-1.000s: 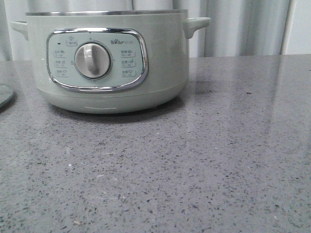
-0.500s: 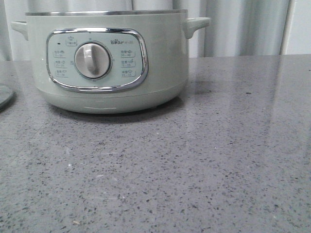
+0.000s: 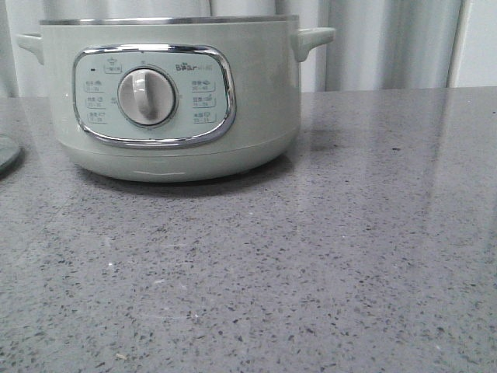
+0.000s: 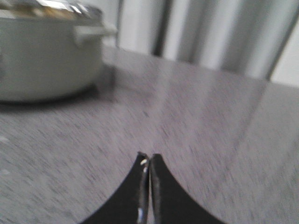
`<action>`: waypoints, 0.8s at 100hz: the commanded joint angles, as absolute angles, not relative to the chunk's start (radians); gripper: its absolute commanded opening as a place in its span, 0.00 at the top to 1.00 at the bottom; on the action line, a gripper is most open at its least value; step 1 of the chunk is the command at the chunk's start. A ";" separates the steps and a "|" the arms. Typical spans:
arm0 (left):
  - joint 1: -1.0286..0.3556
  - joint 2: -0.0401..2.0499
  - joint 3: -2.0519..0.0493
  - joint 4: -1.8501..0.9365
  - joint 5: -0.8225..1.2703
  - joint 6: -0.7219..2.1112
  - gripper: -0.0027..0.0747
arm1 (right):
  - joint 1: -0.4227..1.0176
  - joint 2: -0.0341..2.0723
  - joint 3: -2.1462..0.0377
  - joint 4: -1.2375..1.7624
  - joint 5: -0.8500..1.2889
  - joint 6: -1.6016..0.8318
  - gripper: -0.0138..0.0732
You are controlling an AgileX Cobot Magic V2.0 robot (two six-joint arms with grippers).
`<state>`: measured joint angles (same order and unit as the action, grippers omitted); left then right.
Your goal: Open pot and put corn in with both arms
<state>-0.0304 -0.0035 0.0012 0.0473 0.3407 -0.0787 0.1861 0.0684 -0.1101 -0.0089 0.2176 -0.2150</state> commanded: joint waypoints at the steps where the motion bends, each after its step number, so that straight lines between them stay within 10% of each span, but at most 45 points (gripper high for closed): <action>1: -0.030 -0.037 0.007 0.047 0.316 -0.079 0.99 | 0.123 0.075 -0.052 -0.013 0.053 -0.221 0.91; 80: -0.030 -0.037 0.007 0.047 0.316 -0.079 0.99 | 0.018 -0.029 0.031 -0.013 0.299 -0.221 0.91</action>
